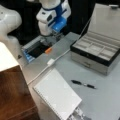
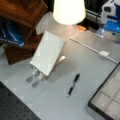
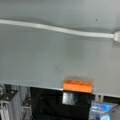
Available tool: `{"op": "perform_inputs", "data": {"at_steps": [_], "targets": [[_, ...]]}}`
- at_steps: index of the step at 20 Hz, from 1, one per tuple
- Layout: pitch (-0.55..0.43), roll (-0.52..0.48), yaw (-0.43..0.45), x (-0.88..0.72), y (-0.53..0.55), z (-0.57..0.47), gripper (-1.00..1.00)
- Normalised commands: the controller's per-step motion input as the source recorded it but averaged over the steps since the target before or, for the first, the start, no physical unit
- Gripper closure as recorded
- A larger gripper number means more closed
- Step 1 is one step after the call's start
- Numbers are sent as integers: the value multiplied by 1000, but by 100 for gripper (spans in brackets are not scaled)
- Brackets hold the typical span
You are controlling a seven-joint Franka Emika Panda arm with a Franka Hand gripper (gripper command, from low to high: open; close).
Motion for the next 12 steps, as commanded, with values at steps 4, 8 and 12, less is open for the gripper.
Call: {"op": "perform_inputs", "data": {"at_steps": [4, 8, 12], "targets": [[-187, -179, 209, -434, -245, -274, -100], [-168, -155, 180, -271, -172, -194, -100], [-167, -156, 147, -144, -96, -183, -100]]}}
